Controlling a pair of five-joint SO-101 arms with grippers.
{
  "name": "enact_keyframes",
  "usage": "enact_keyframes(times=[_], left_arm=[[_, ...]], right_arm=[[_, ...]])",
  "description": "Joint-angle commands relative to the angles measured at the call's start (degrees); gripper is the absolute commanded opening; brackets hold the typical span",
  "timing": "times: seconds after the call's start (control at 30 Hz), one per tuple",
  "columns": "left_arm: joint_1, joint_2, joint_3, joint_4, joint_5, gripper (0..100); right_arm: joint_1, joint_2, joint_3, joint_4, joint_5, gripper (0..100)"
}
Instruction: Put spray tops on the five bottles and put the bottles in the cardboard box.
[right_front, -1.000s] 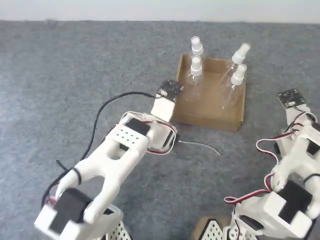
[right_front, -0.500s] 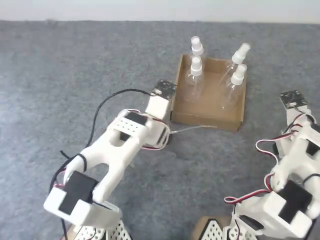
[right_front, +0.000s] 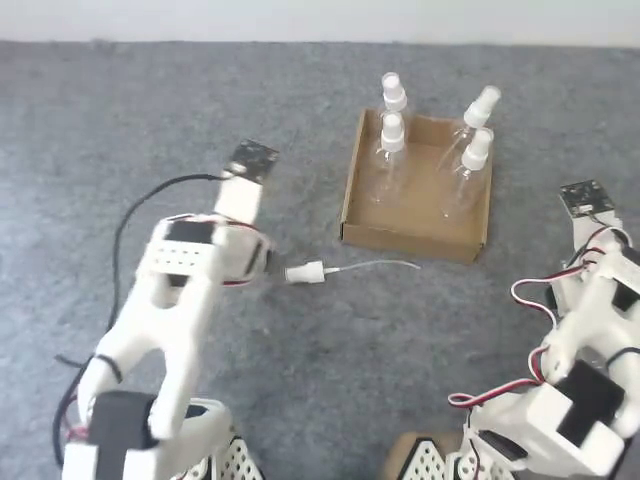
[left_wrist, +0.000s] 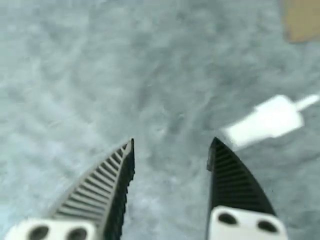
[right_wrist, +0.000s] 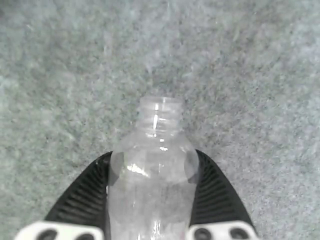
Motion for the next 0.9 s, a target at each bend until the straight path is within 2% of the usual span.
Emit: enact_keyframes(times=[0.0, 0.1, 0.23, 0.43, 0.63, 0.73, 0.87], left_arm=[[-2.37, -5.80, -0.22, 2.46, 0.70, 22], [0.97, -8.26, -0.13, 5.89, 7.03, 22], [9.58, -11.78, 0.40, 7.38, 10.55, 22], [19.25, -10.90, 5.76, -3.78, 13.98, 22], [20.40, -2.37, 9.10, -16.09, 15.56, 22], [20.40, 2.20, 8.92, -17.05, 15.65, 21], [18.73, 1.23, 8.92, -16.18, 15.21, 21]], right_arm=[[0.57, -0.57, -0.26, -0.40, -1.05, 1.0], [0.48, -0.57, -0.26, -0.40, -1.05, 1.0], [0.48, -0.57, -0.26, -0.40, -1.05, 1.0], [0.40, -0.57, -0.26, -0.40, -1.05, 1.0], [0.40, -0.57, -0.26, -0.40, -1.05, 1.0], [0.48, -0.57, -0.26, -0.40, -1.05, 1.0], [0.84, -0.57, -0.26, -0.40, -0.79, 1.0]])
